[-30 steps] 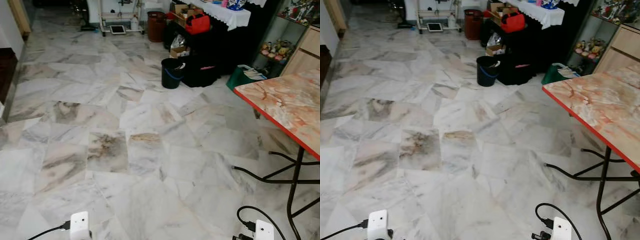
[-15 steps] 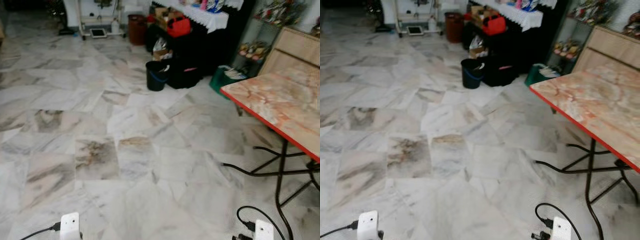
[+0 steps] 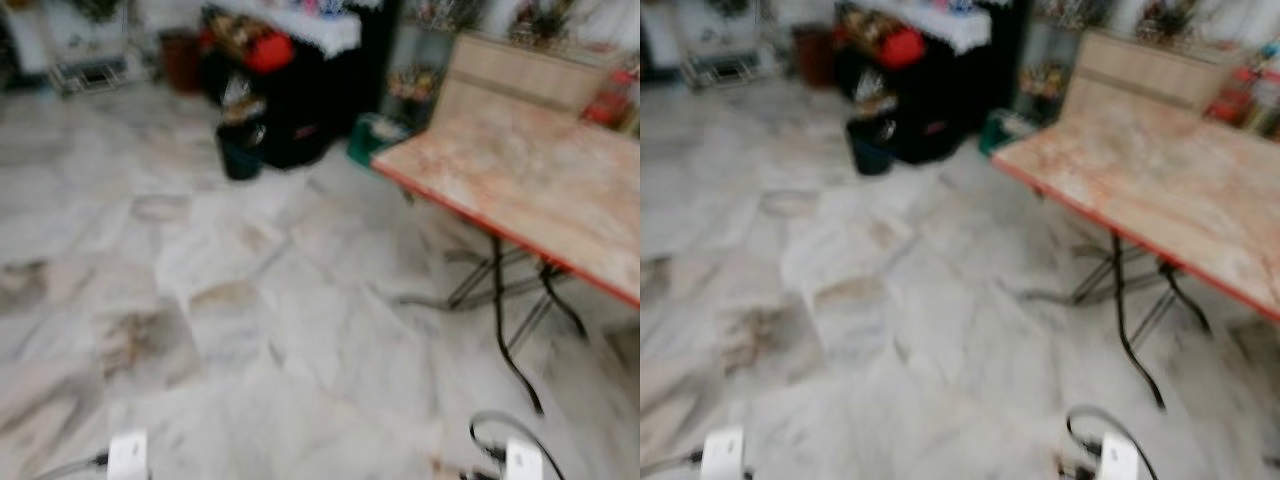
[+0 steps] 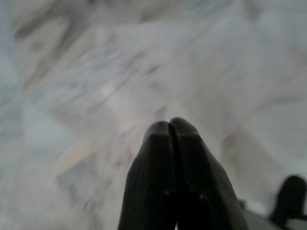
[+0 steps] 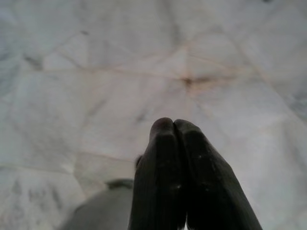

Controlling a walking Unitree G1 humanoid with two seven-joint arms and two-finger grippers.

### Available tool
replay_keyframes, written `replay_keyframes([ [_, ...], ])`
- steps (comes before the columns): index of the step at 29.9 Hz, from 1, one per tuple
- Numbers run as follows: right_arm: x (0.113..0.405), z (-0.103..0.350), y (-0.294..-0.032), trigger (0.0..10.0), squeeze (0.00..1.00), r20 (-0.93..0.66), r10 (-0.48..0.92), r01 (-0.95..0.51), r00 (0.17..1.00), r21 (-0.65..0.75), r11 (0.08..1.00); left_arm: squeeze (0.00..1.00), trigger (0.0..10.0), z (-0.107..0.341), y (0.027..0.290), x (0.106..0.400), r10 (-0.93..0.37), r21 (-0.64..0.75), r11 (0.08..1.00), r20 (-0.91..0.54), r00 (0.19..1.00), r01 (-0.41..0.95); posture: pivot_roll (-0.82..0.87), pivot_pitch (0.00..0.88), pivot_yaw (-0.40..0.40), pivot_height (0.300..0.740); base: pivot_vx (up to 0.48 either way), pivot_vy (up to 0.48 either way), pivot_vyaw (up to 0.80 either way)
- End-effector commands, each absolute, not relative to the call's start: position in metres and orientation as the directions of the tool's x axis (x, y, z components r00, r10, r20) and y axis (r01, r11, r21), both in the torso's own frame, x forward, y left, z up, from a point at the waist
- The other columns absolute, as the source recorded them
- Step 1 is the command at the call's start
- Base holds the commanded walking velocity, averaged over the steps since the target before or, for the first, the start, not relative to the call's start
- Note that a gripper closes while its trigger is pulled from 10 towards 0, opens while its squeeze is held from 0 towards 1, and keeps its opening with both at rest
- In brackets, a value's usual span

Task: Setting the table

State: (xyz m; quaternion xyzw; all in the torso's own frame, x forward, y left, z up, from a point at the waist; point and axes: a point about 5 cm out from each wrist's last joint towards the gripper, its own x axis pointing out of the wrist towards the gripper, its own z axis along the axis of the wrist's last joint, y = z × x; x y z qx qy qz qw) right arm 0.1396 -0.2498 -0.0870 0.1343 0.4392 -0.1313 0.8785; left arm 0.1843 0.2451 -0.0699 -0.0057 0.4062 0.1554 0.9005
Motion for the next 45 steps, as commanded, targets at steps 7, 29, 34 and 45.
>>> replay_keyframes([
  [7,0.144,-0.086,-0.246,10.0,0.00,-0.802,-0.111,0.358,0.587,0.135,0.924,0.00,10.0,-0.075,0.248,0.173,0.281,0.131,0.950,-0.755,0.592,-0.284,0.03,0.009,-0.040,0.740,0.000,0.000,-0.71],
  [29,0.163,-0.078,-0.254,10.0,0.00,-0.783,-0.166,0.382,0.599,0.097,0.919,0.00,10.0,-0.067,0.261,0.183,0.300,0.136,0.943,-0.747,0.594,-0.305,-0.04,0.000,-0.033,0.740,0.000,0.000,-0.70],
  [34,0.168,-0.075,-0.255,10.0,0.00,-0.776,-0.181,0.394,0.604,0.093,0.914,0.00,10.0,-0.066,0.259,0.186,0.295,0.127,0.943,-0.746,0.597,-0.308,-0.04,0.000,-0.031,0.740,0.000,0.000,-0.69],
  [45,0.182,-0.073,-0.239,10.0,0.00,-0.761,-0.146,0.394,0.632,0.152,0.907,0.00,10.0,-0.060,0.269,0.191,0.312,0.134,0.938,-0.727,0.611,-0.320,0.00,0.000,0.017,0.740,0.000,0.000,-0.11],
])
